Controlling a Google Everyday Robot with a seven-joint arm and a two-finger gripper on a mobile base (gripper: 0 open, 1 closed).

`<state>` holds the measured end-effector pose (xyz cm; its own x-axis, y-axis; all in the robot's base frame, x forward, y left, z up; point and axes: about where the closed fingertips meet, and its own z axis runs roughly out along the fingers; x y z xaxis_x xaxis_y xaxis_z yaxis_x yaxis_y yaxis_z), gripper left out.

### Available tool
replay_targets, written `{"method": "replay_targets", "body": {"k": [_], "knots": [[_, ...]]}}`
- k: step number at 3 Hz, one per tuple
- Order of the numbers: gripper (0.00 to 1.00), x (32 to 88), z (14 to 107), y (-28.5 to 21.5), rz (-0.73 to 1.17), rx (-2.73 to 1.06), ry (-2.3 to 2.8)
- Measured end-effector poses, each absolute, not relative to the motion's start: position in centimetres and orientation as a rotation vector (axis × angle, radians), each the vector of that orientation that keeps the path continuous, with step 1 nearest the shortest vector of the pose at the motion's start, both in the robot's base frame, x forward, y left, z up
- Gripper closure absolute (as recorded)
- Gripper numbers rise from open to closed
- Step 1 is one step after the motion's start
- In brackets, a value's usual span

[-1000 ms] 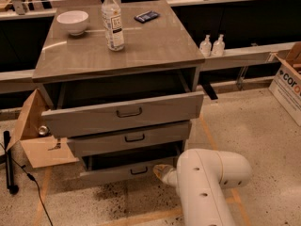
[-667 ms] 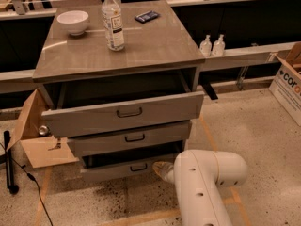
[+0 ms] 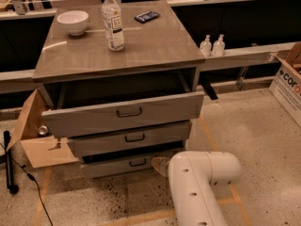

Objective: Close bottom drawer

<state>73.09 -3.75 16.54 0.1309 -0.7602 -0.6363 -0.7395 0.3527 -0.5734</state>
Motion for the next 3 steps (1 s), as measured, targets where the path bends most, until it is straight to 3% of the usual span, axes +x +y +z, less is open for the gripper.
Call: {"method": "replay_targets", "body": {"k": [1,3], "knots": [[1.00,74.1,16.7,-3.3,-0.036,-1.392,1.581],[1.00,69.1,18.3,-3.5,0.085,-1.466,1.596]]}}
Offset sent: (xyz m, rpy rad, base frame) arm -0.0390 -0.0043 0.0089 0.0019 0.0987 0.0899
